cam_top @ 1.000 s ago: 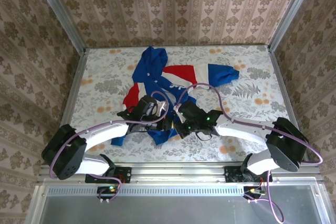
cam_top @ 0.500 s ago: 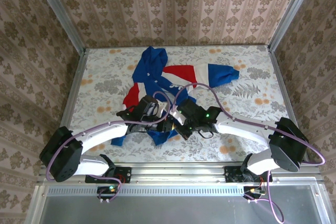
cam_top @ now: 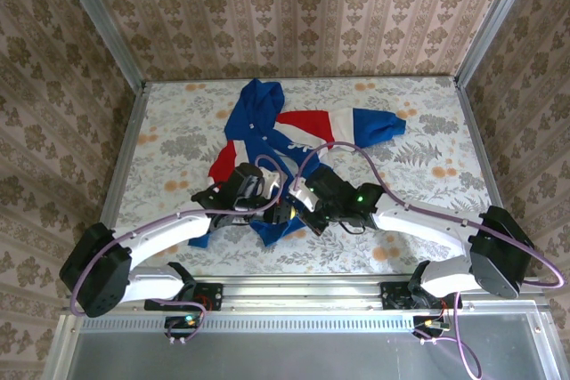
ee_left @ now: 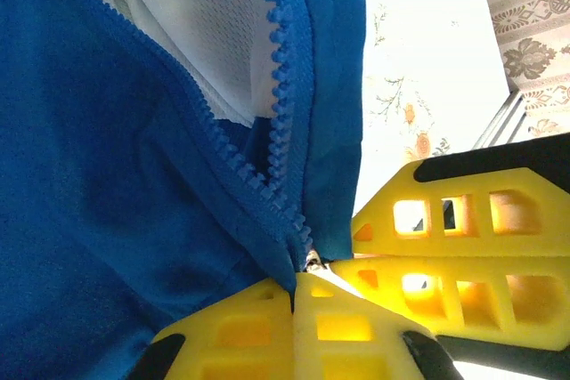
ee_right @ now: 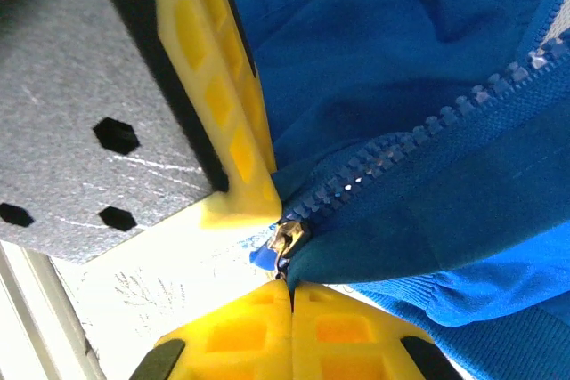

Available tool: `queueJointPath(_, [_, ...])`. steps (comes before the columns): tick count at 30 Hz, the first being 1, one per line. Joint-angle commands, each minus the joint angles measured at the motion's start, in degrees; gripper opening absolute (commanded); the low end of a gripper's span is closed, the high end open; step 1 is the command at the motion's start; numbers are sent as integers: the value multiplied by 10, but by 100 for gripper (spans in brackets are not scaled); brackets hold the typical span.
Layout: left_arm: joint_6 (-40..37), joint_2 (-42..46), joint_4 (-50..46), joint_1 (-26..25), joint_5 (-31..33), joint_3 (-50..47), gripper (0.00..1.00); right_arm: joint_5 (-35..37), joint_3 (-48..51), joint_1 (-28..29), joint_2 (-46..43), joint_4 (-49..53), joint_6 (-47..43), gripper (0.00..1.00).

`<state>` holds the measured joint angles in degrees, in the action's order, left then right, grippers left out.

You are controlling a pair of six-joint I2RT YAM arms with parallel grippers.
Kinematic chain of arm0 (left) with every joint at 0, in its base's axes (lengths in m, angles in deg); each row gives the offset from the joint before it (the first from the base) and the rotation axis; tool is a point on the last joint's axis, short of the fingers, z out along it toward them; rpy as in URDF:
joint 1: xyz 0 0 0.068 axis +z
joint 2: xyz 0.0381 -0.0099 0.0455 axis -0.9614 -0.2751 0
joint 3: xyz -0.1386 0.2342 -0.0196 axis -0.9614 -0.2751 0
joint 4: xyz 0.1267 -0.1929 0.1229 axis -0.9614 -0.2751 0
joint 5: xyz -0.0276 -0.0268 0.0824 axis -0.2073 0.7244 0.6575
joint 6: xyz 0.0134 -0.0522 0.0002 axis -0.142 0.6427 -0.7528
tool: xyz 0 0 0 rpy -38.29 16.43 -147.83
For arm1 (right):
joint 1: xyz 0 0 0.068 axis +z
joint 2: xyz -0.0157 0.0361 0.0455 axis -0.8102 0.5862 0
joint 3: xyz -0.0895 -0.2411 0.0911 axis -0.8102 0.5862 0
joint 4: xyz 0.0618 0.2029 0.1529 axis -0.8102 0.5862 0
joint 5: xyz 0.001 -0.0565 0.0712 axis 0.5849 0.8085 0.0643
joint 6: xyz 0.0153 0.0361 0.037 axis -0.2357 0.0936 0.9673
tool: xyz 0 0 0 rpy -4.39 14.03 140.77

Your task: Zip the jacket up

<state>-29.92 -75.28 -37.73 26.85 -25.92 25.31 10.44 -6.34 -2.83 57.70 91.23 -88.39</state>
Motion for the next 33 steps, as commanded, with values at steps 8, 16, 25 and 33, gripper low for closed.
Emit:
queueJointPath(8, [14, 10, -17, -4, -23, -20, 0, 37, 44, -4, -19, -75, -18, 11])
queueJointPath(16, [16, 3, -10, -2, -23, -23, 0, 20, 82, -4, -17, -126, -8, 18])
queueJointPath(25, [17, 7, -14, 6, -22, -21, 0, 44, 100, 3, -12, -147, -11, 21])
queueJointPath(33, [14, 5, -17, 9, -25, -16, 0, 68, 121, 10, -41, -164, -22, 1])
